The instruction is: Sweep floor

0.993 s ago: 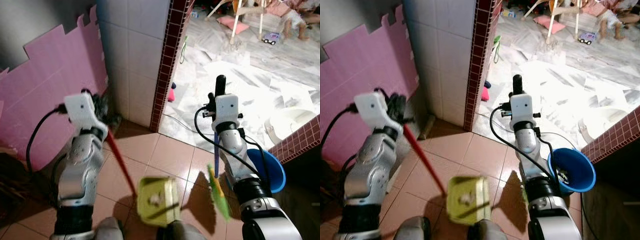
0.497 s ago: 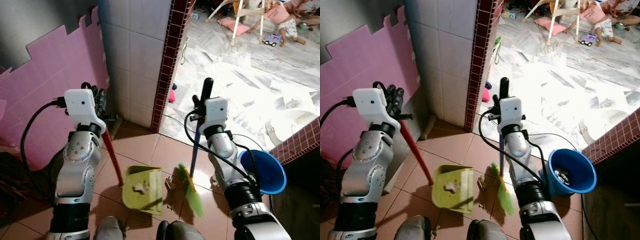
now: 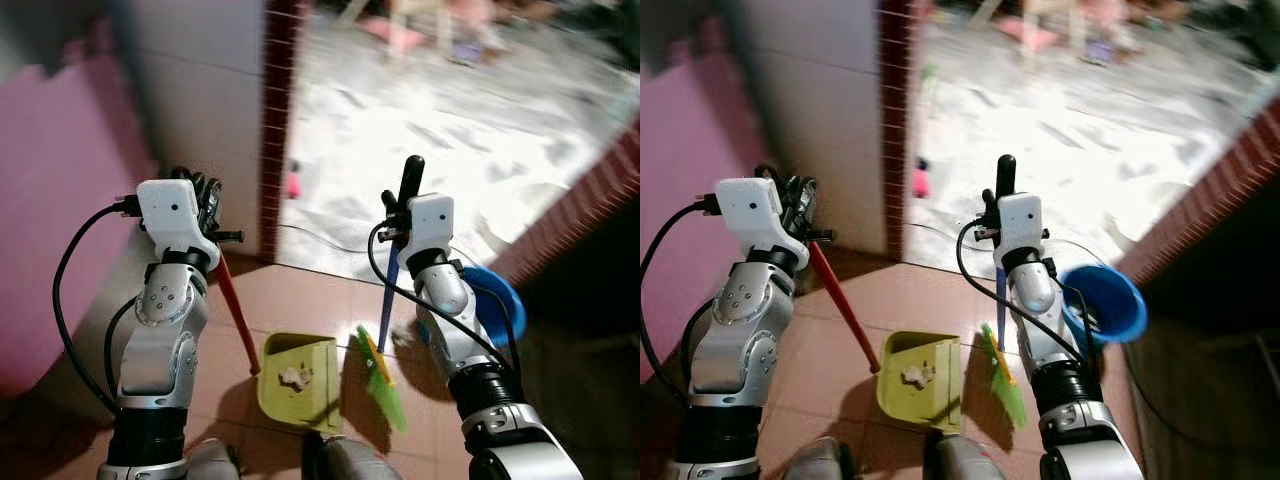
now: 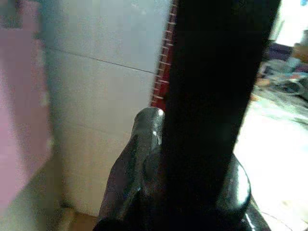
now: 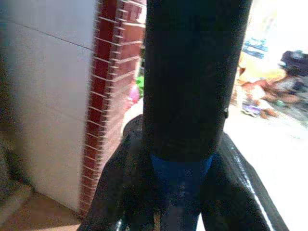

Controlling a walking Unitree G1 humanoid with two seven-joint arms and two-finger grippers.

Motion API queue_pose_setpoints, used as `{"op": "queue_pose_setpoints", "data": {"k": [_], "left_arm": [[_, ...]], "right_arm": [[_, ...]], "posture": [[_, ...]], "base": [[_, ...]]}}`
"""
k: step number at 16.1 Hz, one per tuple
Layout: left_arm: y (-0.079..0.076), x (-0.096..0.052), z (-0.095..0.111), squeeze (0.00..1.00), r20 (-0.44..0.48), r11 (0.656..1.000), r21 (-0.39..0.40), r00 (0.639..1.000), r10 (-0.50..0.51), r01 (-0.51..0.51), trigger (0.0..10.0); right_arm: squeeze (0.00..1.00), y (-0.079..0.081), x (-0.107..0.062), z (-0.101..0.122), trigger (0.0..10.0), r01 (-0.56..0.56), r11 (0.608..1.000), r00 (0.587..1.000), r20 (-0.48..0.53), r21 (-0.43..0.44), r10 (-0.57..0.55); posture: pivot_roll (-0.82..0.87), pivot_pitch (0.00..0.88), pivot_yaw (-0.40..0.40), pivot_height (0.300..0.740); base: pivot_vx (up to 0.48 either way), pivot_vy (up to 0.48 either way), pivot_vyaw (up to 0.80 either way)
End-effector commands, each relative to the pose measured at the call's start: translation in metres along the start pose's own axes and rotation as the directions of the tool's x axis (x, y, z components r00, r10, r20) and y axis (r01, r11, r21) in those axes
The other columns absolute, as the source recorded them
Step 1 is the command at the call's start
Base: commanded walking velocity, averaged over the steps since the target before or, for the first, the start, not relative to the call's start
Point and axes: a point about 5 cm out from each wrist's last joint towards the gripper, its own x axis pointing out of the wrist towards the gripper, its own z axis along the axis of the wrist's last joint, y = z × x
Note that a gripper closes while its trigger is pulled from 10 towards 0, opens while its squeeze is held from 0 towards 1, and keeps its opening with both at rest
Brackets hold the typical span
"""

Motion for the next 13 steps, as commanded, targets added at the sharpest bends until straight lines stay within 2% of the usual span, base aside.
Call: {"op": "queue_pose_setpoints", "data": {"k": [1,13], "left_arm": [[-0.0059,0.002,0.0125,0.0,0.062,1.0,-0.009,0.998,-0.024,0.025,10.0],[-0.0095,0.0032,0.0107,0.0,0.054,0.999,-0.014,0.998,-0.044,0.045,10.0]], "right_arm": [[0.0,-0.0054,0.006,0.0112,10.0,0.007,1.0,0.999,0.041,-0.017,-0.006],[0.0,-0.0068,0.0073,0.0127,10.0,0.016,0.999,0.999,0.046,-0.032,-0.015]], "posture": [[0.06,0.0,-0.115,0.74],[0.05,0.0,-0.112,0.74]], "base": [[0.0,0.0,-0.8],[0.0,0.0,-0.8]]}}
